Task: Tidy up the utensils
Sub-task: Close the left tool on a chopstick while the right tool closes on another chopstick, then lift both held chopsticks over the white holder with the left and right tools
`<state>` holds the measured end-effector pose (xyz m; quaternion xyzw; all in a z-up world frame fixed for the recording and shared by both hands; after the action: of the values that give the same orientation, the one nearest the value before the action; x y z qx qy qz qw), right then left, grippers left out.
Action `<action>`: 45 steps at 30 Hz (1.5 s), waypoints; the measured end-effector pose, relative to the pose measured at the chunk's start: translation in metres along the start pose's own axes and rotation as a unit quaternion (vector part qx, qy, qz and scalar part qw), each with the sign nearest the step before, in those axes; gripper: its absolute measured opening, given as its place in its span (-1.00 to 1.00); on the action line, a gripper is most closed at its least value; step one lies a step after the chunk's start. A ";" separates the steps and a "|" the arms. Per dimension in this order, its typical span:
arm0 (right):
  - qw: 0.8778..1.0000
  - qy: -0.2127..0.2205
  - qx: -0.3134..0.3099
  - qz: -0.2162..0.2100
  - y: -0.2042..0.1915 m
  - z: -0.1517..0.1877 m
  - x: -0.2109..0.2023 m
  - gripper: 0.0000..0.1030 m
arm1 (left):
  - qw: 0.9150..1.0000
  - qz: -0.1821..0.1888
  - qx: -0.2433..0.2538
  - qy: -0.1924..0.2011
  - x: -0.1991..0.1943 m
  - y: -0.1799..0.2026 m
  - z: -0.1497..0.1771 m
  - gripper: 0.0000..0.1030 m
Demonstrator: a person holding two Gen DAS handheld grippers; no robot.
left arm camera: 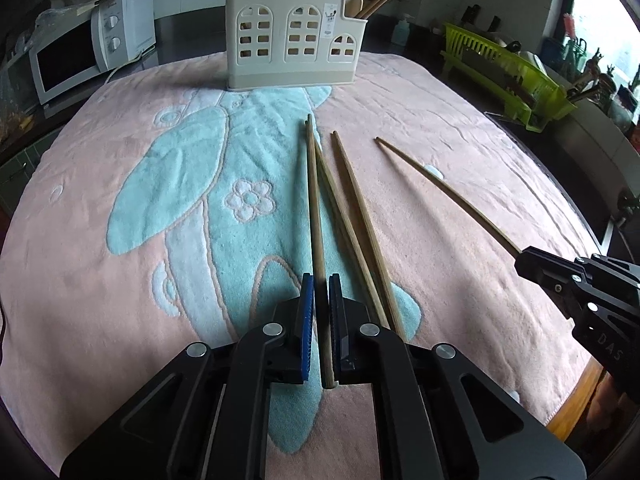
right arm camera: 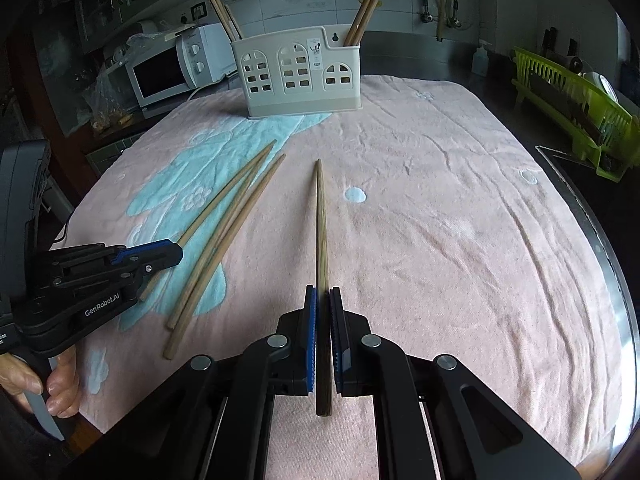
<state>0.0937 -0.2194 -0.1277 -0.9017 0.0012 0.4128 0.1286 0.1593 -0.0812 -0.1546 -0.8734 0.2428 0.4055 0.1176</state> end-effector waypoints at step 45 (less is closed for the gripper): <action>0.986 0.097 -0.094 -0.100 -0.056 -0.283 -0.074 -0.87 | 0.980 -0.031 0.002 0.198 -0.107 -0.074 -0.229 -0.90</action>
<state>0.2616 -0.2393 0.1176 -0.9411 -0.1155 0.3068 0.0832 0.2872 -0.0748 0.0754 -0.9433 0.2351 0.2200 0.0809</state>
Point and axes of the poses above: each gripper's, at about its wrist camera, not at the fingertips, and x roughly the way its jaws point, y to its right, z to its underside, the point moved 8 cm from there along x, roughly the way its jaws point, and after that the axes turned 12 degrees about x, right-handed, at the moved point
